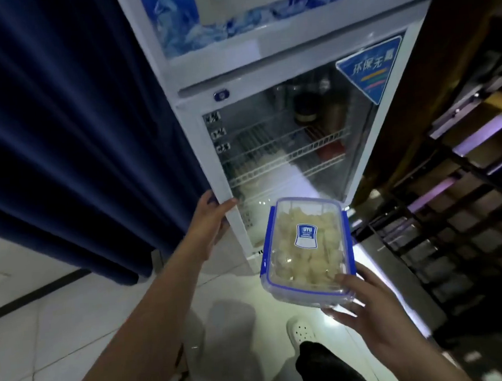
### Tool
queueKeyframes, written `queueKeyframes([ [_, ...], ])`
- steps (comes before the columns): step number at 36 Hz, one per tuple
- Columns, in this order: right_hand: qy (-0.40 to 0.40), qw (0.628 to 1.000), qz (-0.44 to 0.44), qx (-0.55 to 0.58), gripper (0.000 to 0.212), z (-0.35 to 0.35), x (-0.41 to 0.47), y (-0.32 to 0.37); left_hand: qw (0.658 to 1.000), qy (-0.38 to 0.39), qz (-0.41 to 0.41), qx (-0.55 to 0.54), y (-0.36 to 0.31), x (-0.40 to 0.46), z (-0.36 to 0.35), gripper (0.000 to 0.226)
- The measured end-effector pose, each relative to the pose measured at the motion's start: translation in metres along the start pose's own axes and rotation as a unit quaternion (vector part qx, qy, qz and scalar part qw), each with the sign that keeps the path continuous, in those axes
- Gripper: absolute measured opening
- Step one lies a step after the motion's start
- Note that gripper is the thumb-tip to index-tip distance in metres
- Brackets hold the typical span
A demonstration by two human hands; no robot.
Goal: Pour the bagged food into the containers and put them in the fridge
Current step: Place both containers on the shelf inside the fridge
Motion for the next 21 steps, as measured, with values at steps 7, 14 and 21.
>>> queueKeyframes([
  [7,-0.017,1.000,-0.017,-0.006,0.035,0.018,0.063,0.026,0.992,-0.115,-0.055,-0.001,-0.055,0.083,0.015,0.060],
  [14,-0.044,0.999,-0.014,0.005,0.034,0.027,0.099,0.046,0.989,-0.137,-0.035,0.033,-0.045,0.112,0.020,0.064],
  [21,-0.093,0.995,0.011,0.020,0.033,0.028,0.094,0.046,0.989,-0.111,-0.072,0.064,-0.026,0.132,0.032,0.060],
])
Point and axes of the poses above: each hand's wrist, its own x-axis towards the middle knuckle, its own z-axis out of the back of the hand, y = z × x, the point moved 9 cm from there along x, towards the middle knuckle, and after that the axes turned 6 degrees about z, right-handed, at the moved point
